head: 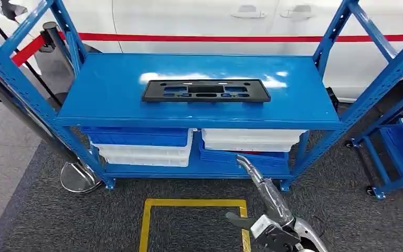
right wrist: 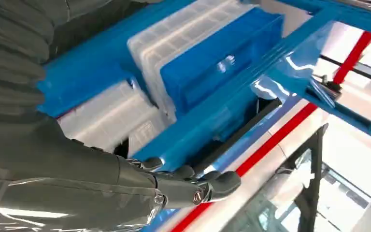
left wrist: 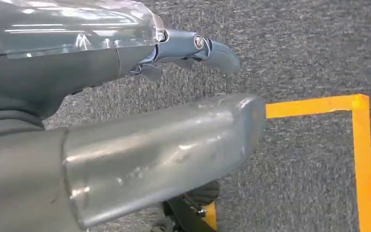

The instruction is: Take the parts from the cabinet and place them on the table.

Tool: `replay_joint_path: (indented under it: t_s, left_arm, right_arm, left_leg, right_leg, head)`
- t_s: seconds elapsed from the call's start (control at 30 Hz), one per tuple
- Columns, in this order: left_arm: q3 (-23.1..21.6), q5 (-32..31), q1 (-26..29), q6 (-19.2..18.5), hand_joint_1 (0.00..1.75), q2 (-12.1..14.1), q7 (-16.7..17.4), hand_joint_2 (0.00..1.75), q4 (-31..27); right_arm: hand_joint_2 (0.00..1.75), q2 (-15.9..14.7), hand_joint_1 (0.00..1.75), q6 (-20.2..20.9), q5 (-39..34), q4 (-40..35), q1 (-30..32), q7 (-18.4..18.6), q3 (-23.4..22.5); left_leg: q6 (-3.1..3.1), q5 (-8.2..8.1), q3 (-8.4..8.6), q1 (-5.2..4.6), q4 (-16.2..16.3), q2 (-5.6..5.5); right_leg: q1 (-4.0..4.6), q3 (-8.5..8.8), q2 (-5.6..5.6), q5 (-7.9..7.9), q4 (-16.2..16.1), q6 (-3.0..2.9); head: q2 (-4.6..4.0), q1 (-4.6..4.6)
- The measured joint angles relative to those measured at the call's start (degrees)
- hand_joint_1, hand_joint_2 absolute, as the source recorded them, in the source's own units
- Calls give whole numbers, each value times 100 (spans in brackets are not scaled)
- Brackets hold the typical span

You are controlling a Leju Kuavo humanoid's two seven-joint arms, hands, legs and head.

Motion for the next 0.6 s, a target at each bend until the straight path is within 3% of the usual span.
replay_joint_path:
  t_s: [0.07, 0.1, 0.13, 0.2, 0.23, 0.27, 0.37, 0.43, 0.47, 0.53, 0.57, 0.6]
  left_arm:
    - [13, -53, -7, -11, 0, 2, 0, 0, 22]
    - [24, -87, -7, -13, 0, 2, -7, 0, 31]
    - [37, -98, -8, -15, 0, 0, -11, 0, 33]
    - [57, -168, -23, -17, 0, -2, -18, 0, 48]
    - [63, -199, -32, -22, 0, -7, -22, 0, 57]
    - [74, -205, -48, -28, 0, -24, -24, 0, 77]
    - [101, -289, -71, -35, 0, -22, -42, 0, 81]
    - [101, -327, -80, -48, 0, -11, -59, 0, 87]
    - [101, -371, -84, -61, 0, -20, -77, 0, 98]
    - [107, -404, -96, -76, 0, -15, -85, 0, 109]
    - [109, -422, -95, -83, 0, -13, -87, 0, 111]
    - [114, -448, -92, -87, 0, -13, -94, 0, 116]
  right_arm:
    - [175, -44, 0, -93, 345, 9, -113, 121, 181]
    - [175, -63, 0, -143, 542, 18, -169, 195, 285]
    - [175, -81, 0, -182, 697, 24, -239, 256, 377]
    - [175, -107, 0, -267, 1018, 33, -431, 420, 589]
    - [175, -116, 0, -305, 1162, 33, -549, 502, 693]
    - [175, -125, 0, -329, 1271, 44, -643, 578, 780]
    - [175, -135, 0, -430, 1669, 85, -869, 897, 1154]
    - [175, -144, 0, -492, 1936, 131, -1045, 1135, 1399]
    - [175, -144, 0, -532, 2057, 160, -1139, 1233, 1511]
    - [175, -144, 0, -591, 2306, 236, -1303, 1455, 1751]
    - [175, -144, 0, -617, 2421, 289, -1376, 1584, 1862]
    - [175, -144, 0, -644, 2530, 341, -1447, 1689, 1973]
  left_leg:
    - [4, 1, -12, -21, 2, 3]
    - [4, 1, -8, -34, 4, 2]
    - [6, 0, 3, -48, 4, -3]
    - [6, -6, 36, -77, 4, -11]
    - [0, -11, 44, -78, 3, -9]
    - [-20, -16, 19, -117, 12, -9]
    - [-97, 7, 10, -81, -23, -8]
    - [-164, -76, -2, -103, 62, -13]
    - [-189, -244, -114, -92, 301, -5]
    - [-255, -689, -562, -35, 1232, -4]
    - [-283, -828, -776, -16, 1654, -3]
    - [-308, -808, -872, 5, 1816, -3]
  right_leg:
    - [-2, -387, 0, -270, 781, 16]
    - [-1, -431, 0, -211, 858, 9]
    - [2, -317, 0, 5, 613, -11]
    - [40, 164, 1, 536, -357, -97]
    - [67, 374, -2, 637, -837, -170]
    - [77, 421, -21, 579, -912, -178]
    - [104, 402, -7, 613, -947, -199]
    - [11, 460, -34, 673, -1067, -261]
    - [0, 467, -34, 681, -1080, -288]
    - [0, 461, -46, 679, -1077, -290]
    - [0, 457, -54, 678, -1073, -290]
    - [-5, 455, -54, 676, -1066, -286]
  head:
    - [0, 0]
    - [0, 0]
    - [0, 0]
    - [0, 4]
    - [0, 4]
    - [0, -15]
    - [0, -4]
    - [0, 0]
    - [0, -39]
    - [0, -42]
    - [0, -35]
    - [0, -42]
